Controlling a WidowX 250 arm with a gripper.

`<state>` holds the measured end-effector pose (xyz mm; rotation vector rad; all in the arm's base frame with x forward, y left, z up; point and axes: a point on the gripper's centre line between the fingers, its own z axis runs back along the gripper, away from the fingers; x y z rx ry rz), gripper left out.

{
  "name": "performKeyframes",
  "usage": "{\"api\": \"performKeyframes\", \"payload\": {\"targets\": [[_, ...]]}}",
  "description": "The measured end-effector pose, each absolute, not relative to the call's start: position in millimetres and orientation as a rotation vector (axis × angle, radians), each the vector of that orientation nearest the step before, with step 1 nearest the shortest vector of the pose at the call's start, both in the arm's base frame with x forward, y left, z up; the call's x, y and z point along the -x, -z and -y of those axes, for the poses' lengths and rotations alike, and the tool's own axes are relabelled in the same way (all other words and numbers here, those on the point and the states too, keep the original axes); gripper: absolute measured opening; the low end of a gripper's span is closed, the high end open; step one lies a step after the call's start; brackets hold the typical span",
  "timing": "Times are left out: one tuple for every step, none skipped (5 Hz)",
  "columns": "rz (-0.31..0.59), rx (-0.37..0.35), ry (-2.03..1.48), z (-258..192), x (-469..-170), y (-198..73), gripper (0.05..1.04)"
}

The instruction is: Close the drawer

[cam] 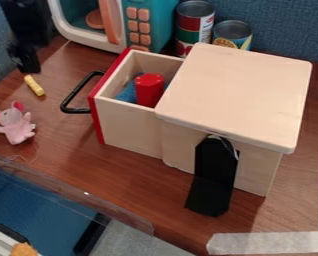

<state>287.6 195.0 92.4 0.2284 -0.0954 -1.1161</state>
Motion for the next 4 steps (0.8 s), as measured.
{"api": "performKeyframes", "payload": {"targets": [[0.080, -0.237, 1.118, -188.3, -298.1, -79.6, 0.999], [0.060, -0.225, 1.152, -185.5, -304.3, -62.9, 0.999], [0.068, -0.263, 1.194, -187.5, -310.8, -60.8, 0.999], [0.064, -0.198, 1.266, -183.1, -310.4, -50.3, 0.999]]}}
